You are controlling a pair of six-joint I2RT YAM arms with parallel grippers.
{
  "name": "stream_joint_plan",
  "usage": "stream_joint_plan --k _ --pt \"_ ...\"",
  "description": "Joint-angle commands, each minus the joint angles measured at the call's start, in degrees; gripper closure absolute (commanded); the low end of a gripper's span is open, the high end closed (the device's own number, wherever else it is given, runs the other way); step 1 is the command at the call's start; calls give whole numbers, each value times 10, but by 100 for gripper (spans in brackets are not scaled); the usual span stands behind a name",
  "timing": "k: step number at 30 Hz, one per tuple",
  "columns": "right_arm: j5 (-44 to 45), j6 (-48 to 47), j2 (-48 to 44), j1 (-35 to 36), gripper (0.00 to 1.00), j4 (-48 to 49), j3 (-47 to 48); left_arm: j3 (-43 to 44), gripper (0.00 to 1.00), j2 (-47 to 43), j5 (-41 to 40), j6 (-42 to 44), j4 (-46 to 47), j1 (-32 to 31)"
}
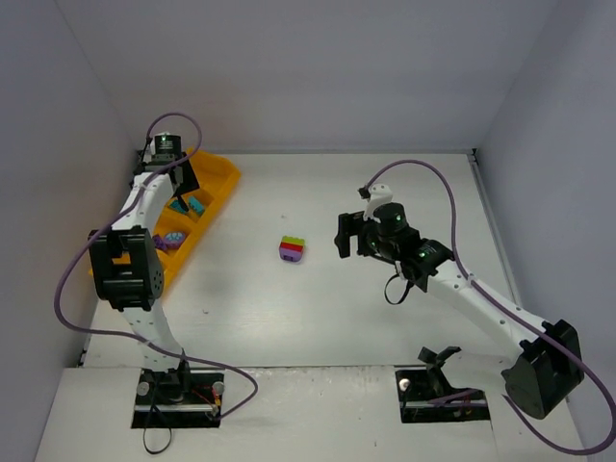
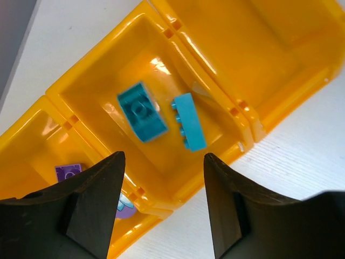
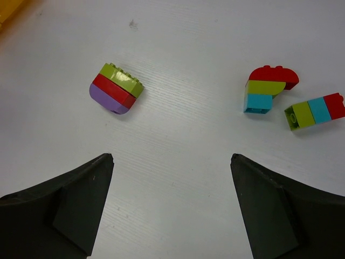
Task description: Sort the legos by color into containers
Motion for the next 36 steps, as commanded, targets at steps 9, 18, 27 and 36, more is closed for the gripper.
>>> stream_joint_plan --k 9,18,27,36 --pt "34 46 49 -2 16 42 55 -82 39 -143 89 10 0 -150" --pt "56 46 47 -4 15 42 50 -174 18 -143 163 -10 94 -296" --pt "62 54 24 -8 15 41 32 -191 18 -66 117 -7 137 -351" --pt "66 59 13 -12 15 39 21 -185 18 -20 103 -6 148 -367"
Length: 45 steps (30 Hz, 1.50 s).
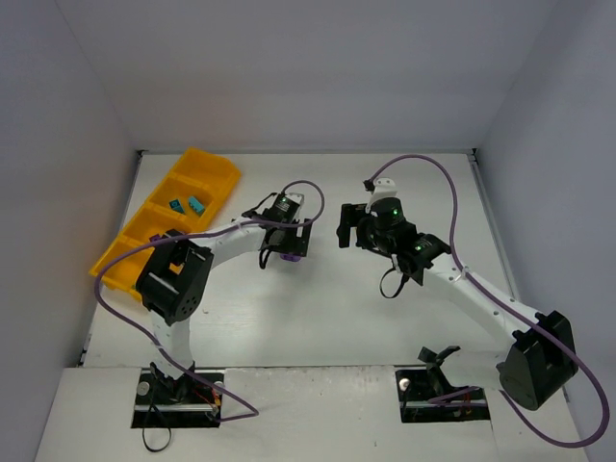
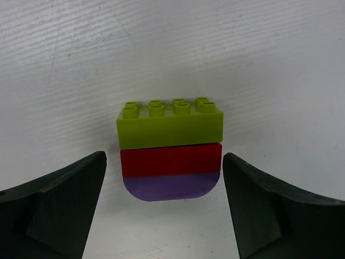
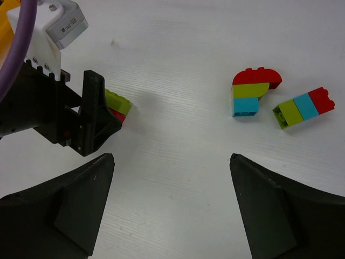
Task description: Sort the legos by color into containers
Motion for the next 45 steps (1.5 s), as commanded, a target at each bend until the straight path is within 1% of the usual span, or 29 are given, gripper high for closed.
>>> stream_joint_plan --k 1,7,9,14,15,17,18,19,20,21,25,26,27,29,32,33,35,37,40,45 --pt "18 10 -17 -5 15 32 -1 9 18 -16 -14 -1 34 -10" --pt "17 9 -10 -5 15 32 2 5 18 0 -14 -2 36 -16" --pt "16 9 -8 -5 15 32 3 3 21 5 -30 -1 37 -18" --pt "17 9 -8 -5 15 32 3 -1 38 10 -28 5 43 -19" --pt "17 10 -9 -6 15 32 2 -4 45 6 -30 7 43 -20" --pt "17 8 -9 -7 15 32 2 -8 56 -2 -31 16 46 -20" --pt "16 6 -11 -8 15 32 3 -10 67 -7 -34 19 47 -19" --pt "16 5 -12 -8 15 32 4 -12 74 -18 -37 27 47 -20" --pt "12 3 -13 -10 16 32 5 -13 80 -25 -38 32 48 -20" --pt "9 1 -15 -13 16 32 6 -15 83 -40 -39 37 49 -20" --pt "-27 -11 -16 -26 18 30 23 -32 84 -93 -21 93 70 -20" --pt "-42 -13 -17 -28 19 30 27 -47 83 -106 -12 106 90 -20" --pt "-62 -16 -16 -30 20 28 32 -57 84 -134 3 123 101 -20" --pt "-95 -18 -15 -38 22 27 45 -82 83 -161 36 166 131 -19" --pt "-127 -24 -3 -45 25 21 66 -91 83 -200 65 208 142 -19" --pt "-150 -26 0 -45 25 20 72 -92 83 -217 75 218 144 -19" --pt "-178 -31 13 -46 26 14 92 -101 83 -232 103 257 168 -19" --pt "-218 -33 21 -46 26 12 106 -118 83 -252 113 286 188 -19" --pt "-256 -32 33 -46 26 9 129 -128 81 -271 138 328 192 -19" --pt "-288 -34 53 -47 26 6 156 -139 79 -304 174 375 198 -19"
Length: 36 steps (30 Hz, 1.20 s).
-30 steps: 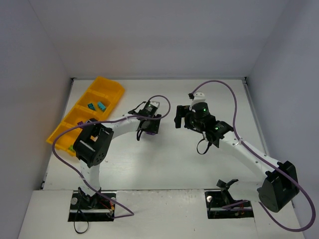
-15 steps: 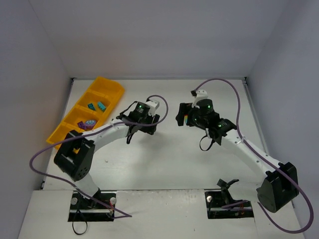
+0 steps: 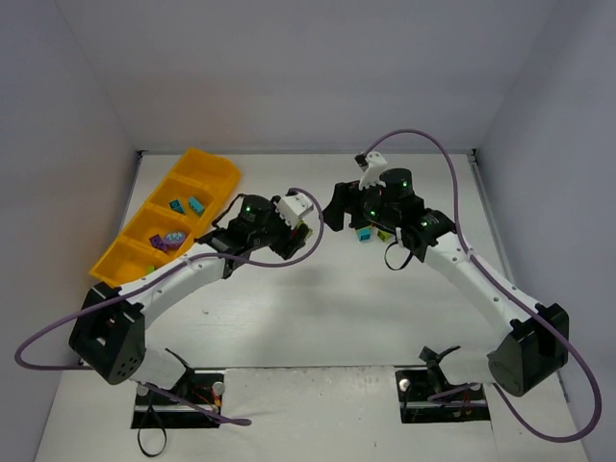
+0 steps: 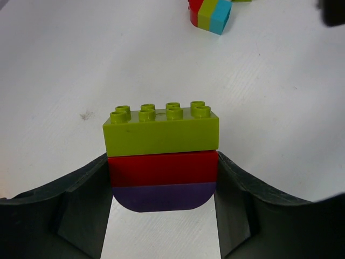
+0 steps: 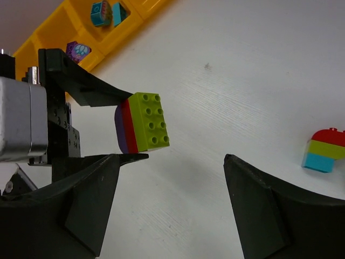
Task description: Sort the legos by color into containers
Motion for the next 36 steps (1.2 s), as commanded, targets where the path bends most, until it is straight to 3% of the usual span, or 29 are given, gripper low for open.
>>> stream_joint_plan --k 1,26,29,36 --pt "-63 -9 13 -2 26 15 36 4 78 -47 44 58 59 -3" --pt "-206 28 95 -1 27 28 64 -7 77 -85 113 55 124 -4" --pt "-214 32 99 -1 29 33 61 -3 77 -83 120 58 122 -4" --pt "-241 40 109 -1 44 44 63 -3 77 -77 118 69 122 -10"
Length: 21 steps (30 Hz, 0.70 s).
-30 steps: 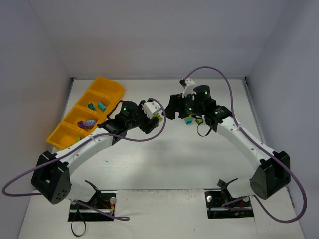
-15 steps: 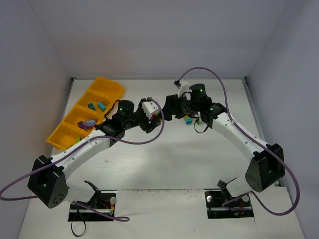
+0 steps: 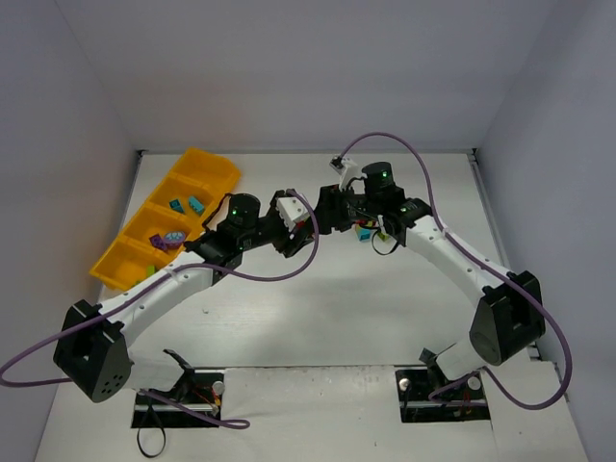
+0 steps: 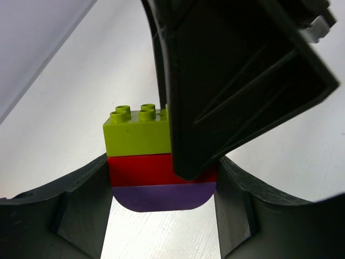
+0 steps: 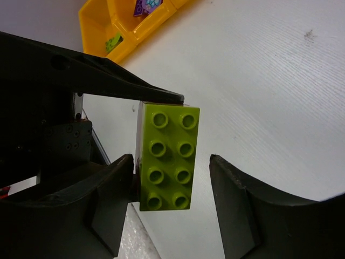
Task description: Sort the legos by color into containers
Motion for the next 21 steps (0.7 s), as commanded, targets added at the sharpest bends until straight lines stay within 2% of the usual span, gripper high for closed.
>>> stream_joint_plan --k 1,4,7,12,14,16,18,19,20,21 --pt "-30 9 7 -1 46 40 19 17 77 -9 14 13 60 -6" --pt "-34 10 12 -1 48 41 19 17 77 -7 11 15 64 -6" --pt "-37 11 14 -1 57 42 19 18 77 -3 11 18 67 -6" --pt "-33 10 12 -1 83 42 19 24 76 6 12 19 68 -6" --pt "-33 9 11 -1 100 42 19 23 76 7 8 18 68 -6" --pt "-33 7 10 -1 100 42 19 21 75 8 5 13 73 -6" --pt "-30 4 9 -1 100 42 18 20 70 8 -9 5 76 -6" --pt "-27 4 8 -3 100 42 18 19 66 7 -16 -8 80 -6" --pt "-23 5 5 -7 100 42 17 18 55 7 -24 -16 82 -5" --pt "-22 4 4 -9 100 43 17 18 50 6 -46 -26 83 -5"
